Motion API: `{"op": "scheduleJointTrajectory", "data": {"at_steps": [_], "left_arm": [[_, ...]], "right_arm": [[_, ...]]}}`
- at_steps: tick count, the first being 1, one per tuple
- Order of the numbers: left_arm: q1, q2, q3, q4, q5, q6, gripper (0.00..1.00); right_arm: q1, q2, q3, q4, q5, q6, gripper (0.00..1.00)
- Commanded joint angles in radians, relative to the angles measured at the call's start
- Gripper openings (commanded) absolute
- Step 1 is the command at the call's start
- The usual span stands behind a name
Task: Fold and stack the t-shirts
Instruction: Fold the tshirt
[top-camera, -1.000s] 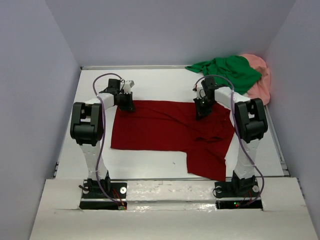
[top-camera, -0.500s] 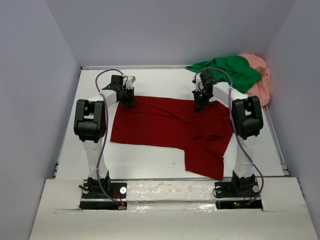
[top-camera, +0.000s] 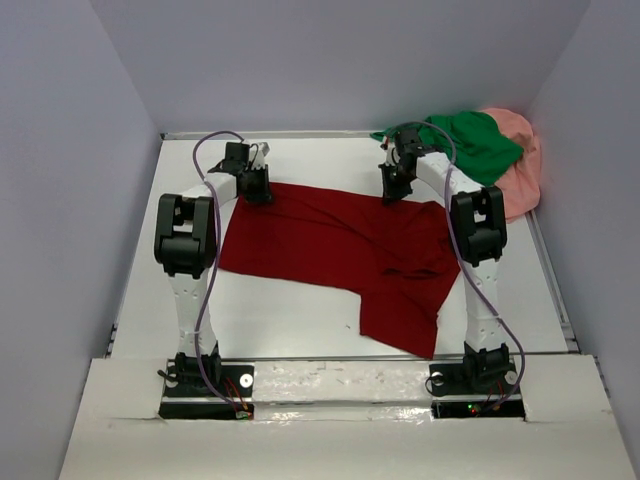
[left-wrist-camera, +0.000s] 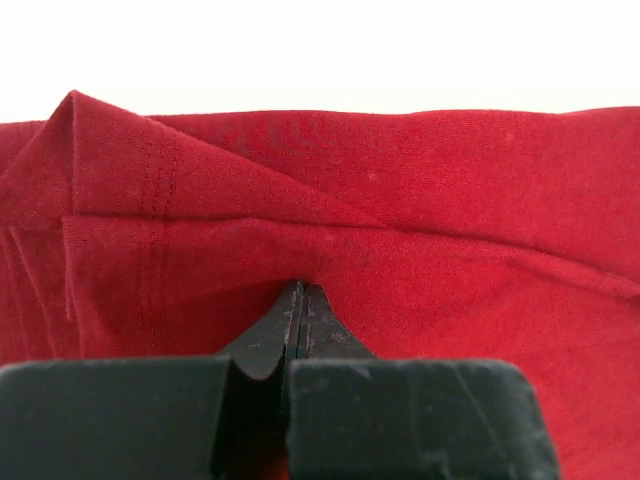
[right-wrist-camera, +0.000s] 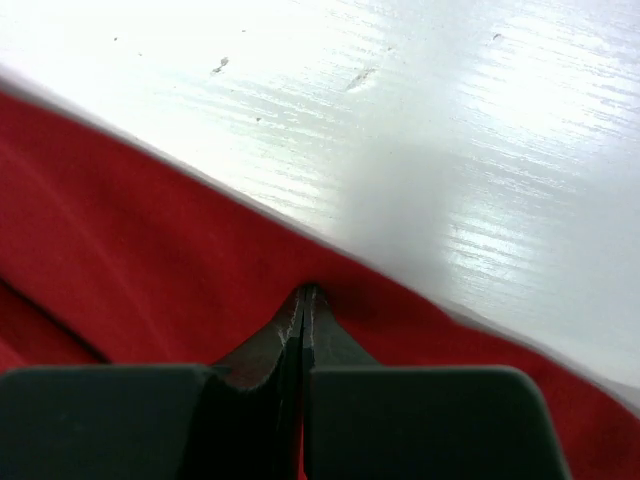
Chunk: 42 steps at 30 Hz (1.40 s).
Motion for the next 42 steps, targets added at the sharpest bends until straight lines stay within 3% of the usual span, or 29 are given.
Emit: {"op": "scheduleJointTrajectory", "data": {"at_steps": [1,9,16,24,34,42], "left_arm": [[0.026,-0.011,-0.002,-0.02,-0.058,-0.015,0.0],[0.081,-0.054,-0.065,-0.011,-0.046,-0.003,0.0],[0.083,-0.066,-0.092,0.009,-0.032,-0.007,0.0],[0.083,-0.069,-0.085,0.009,-0.022,-0.01,0.0],[0.083,-0.086,-0.08,0.003,-0.029,-0.009,0.0],[0.083,-0.097,-0.086,0.022,-0.048,-0.012,0.0]], "right_arm": [[-0.005,0.013,0.071,-0.062,0.008,0.017,0.0],[-0.005,-0.08,0.061,-0.114,0.146,-0.024,0.0],[-0.005,-0.171,-0.016,-0.241,0.066,-0.031,0.0],[-0.014,-0.056,-0.11,-0.203,0.013,0.002,0.0],[-0.014,0.021,-0.101,-0.166,-0.001,0.014,0.0],[-0.014,0.127,0.031,-0.137,0.032,0.037,0.0]]}}
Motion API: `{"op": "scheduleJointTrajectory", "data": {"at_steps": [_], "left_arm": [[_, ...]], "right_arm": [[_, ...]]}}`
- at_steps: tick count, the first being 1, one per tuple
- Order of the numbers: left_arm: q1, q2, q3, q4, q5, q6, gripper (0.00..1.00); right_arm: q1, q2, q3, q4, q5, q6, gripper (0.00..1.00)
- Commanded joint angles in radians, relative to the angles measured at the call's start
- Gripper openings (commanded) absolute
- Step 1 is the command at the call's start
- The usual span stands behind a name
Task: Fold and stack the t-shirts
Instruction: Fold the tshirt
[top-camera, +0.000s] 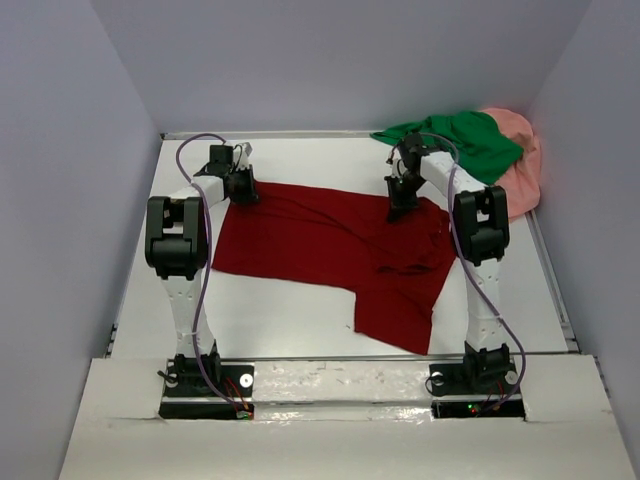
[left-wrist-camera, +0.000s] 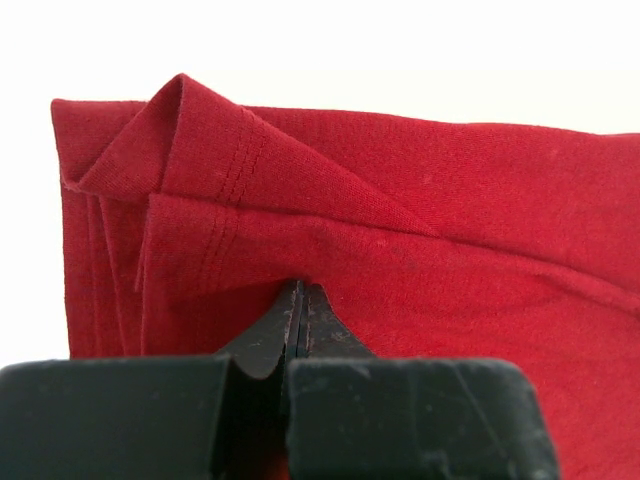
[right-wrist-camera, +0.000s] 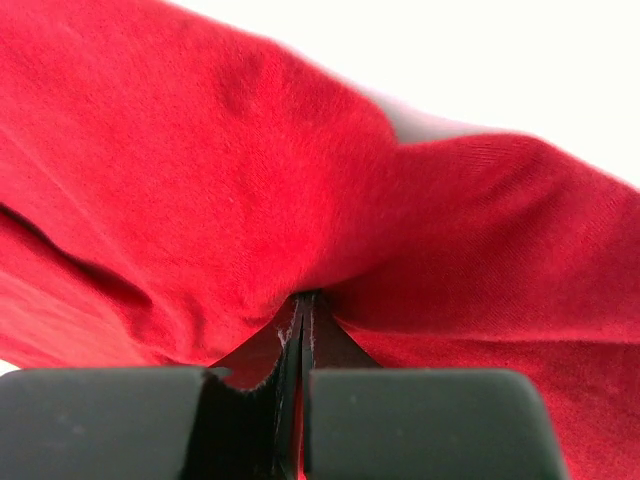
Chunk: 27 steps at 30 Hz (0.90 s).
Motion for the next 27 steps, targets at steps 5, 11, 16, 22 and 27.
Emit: {"op": "scheduleJointTrajectory", "data": {"at_steps": [5,11,16,22,27], "left_arm": [[0.01,-0.058,-0.016,-0.01,-0.037,0.001,0.0],[0.01,-0.03,0.034,0.009,-0.041,-0.021,0.0],[0.011,-0.012,0.086,0.007,-0.085,-0.023,0.0],[0.033,-0.041,0.044,-0.011,-0.1,0.008,0.0],[0.074,-0.079,-0.01,0.001,-0.106,0.031,0.0]], "right_arm": [[0.007,0.241,0.322,0.039,0.097,0.028,0.0],[0.007,0.363,0.52,0.025,0.157,0.05,0.0],[0.007,0.362,0.535,0.031,0.188,0.038,0.0],[-0.022,0.282,0.398,0.076,0.218,0.01,0.0],[-0.045,0.255,0.383,0.08,0.206,0.01,0.0]]}}
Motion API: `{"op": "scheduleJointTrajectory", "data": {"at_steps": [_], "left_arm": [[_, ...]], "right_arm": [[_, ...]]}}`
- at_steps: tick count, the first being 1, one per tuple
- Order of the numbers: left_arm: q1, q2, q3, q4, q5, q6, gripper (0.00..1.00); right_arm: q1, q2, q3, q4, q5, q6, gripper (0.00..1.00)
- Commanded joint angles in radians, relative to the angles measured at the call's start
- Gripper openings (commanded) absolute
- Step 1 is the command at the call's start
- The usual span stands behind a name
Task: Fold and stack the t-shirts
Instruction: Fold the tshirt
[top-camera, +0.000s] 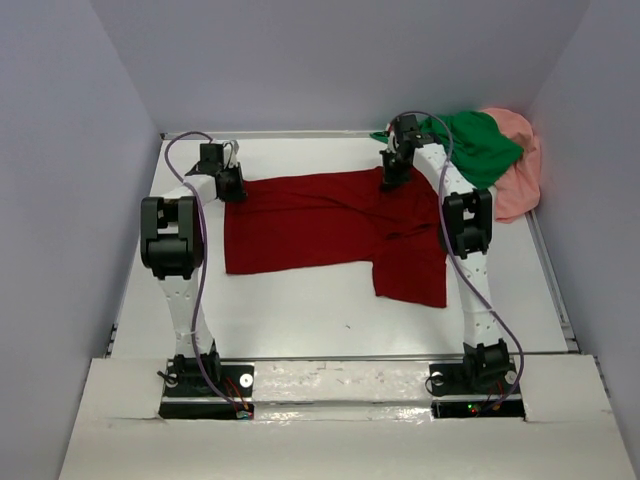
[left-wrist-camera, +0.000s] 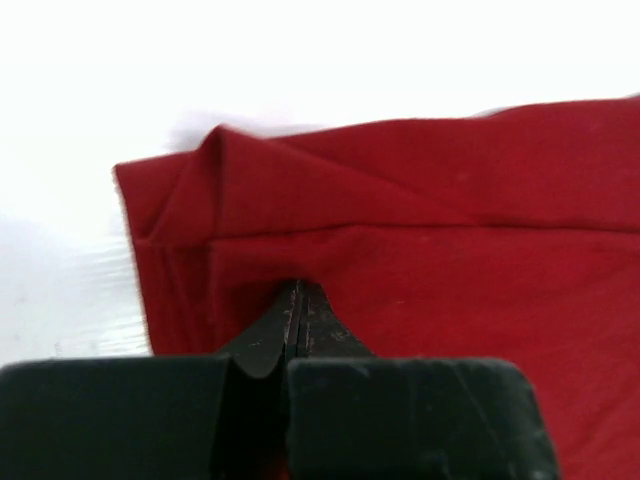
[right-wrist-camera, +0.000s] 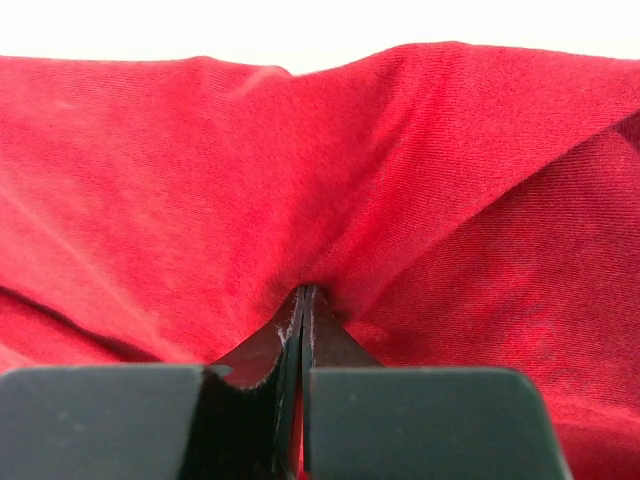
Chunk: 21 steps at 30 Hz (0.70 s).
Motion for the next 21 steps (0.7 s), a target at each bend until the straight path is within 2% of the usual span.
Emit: {"op": "scheduleJointTrajectory", "data": {"at_steps": [1,2,5,6,7,9,12,16,18,21], "left_arm": [[0.039,-0.091,-0.039,-0.001,-0.016,0.032,0.0],[0.04,-0.1,-0.047,0.008,-0.013,0.033,0.0],[0.039,-0.163,-0.082,0.025,-0.001,0.03,0.48],[0.039,-0.189,-0.096,0.042,-0.001,0.027,0.68],[0.037,-0.247,-0.119,0.047,-0.007,0.029,0.73],[0.033,-0.321,-0.151,0.068,-0.034,0.033,0.83],[0.028,-0.514,-0.193,0.076,-0.071,0.049,0.88],[0.027,-0.68,-0.22,0.016,-0.056,0.061,0.92],[0.025,-0.72,-0.233,-0.05,0.027,0.076,0.98],[0.014,-0.761,-0.254,-0.162,0.097,0.081,0.99]], "right_arm": [[-0.044,0.011,-0.046,0.003,0.094,-0.037,0.0],[-0.053,0.008,-0.044,0.005,0.066,-0.037,0.01],[-0.053,-0.059,-0.092,0.046,0.032,-0.031,0.35],[-0.053,-0.097,-0.134,0.081,0.02,-0.031,0.53],[-0.053,-0.14,-0.223,0.12,0.023,-0.025,0.56],[-0.053,-0.29,-0.317,0.232,-0.002,-0.042,0.6],[-0.053,-0.476,-0.441,0.321,-0.014,-0.049,0.62],[-0.053,-0.647,-0.515,0.289,0.0,-0.069,0.63],[-0.053,-0.735,-0.569,0.26,0.02,-0.078,0.63],[-0.053,-0.834,-0.659,0.189,0.032,-0.094,0.63]]}}
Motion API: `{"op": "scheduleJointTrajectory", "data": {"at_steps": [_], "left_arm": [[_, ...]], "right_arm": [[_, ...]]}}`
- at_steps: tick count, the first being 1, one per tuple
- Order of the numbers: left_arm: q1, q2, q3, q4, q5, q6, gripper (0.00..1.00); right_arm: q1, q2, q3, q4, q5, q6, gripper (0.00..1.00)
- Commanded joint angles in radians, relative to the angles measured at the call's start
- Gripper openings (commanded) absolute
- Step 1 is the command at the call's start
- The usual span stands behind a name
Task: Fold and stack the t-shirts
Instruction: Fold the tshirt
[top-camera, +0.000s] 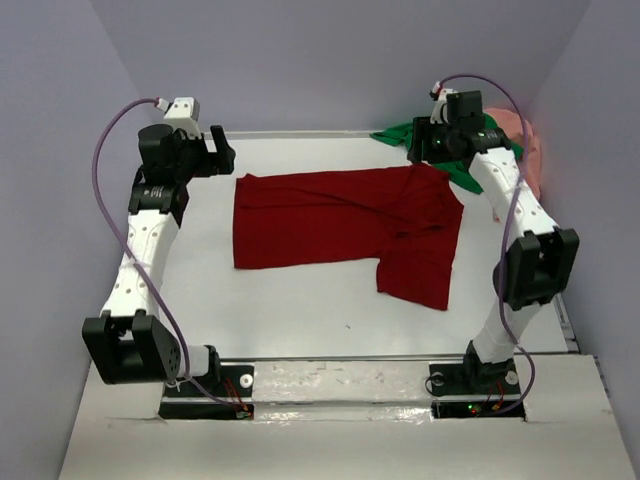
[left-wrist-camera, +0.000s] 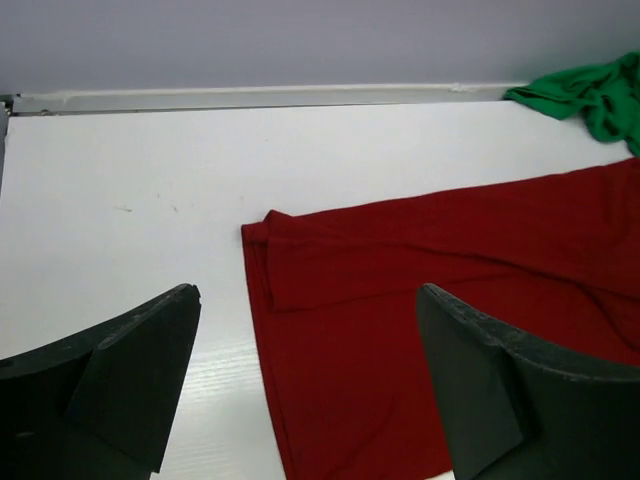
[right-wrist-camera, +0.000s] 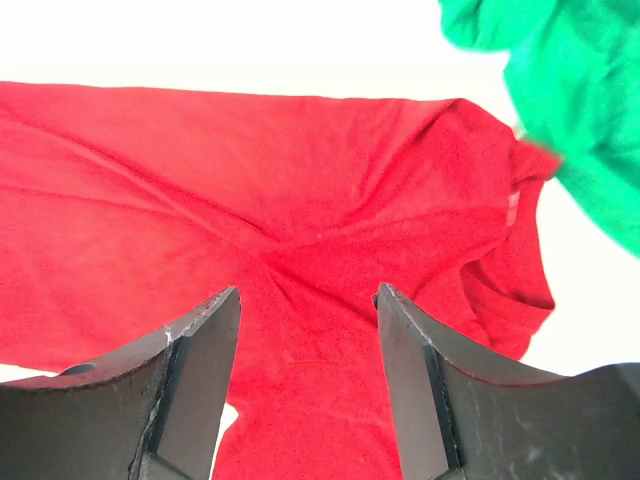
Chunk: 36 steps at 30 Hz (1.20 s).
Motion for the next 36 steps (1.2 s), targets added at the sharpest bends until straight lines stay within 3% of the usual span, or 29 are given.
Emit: {"op": "scheduleJointTrajectory", "data": {"at_steps": [1,6,11,19,21,28,36], "left_arm": [[-0.012,-0.027,-0.066,-0.162,0.103,0.056,0.99],[-0.01,-0.003,-0.103,-0.285,0.144,0.143,0.99],[-0.01,0.095,-0.072,-0.443,0.153,0.191,0.97],[0.016,0.198,-0.043,-0.615,0.179,0.264,0.93],[0.016,0.229,-0.012,-0.697,0.218,0.306,0.93],[0.014,0.281,0.015,-0.737,0.264,0.341,0.91],[0.017,0.553,0.167,-0.866,0.108,0.392,0.9]], "right_arm": [[0.001,-0.129,-0.107,-0.075,0.03,-0.04,0.63],[0.001,-0.128,-0.189,-0.283,0.005,-0.063,0.61],[0.001,-0.132,-0.266,-0.35,0.039,-0.13,0.6],[-0.013,-0.184,-0.231,-0.508,0.091,-0.187,0.61],[-0.024,-0.209,-0.289,-0.484,0.122,-0.196,0.61],[-0.082,-0.232,-0.317,-0.476,0.119,-0.215,0.61],[-0.139,-0.197,-0.254,-0.461,0.123,-0.242,0.61]]}}
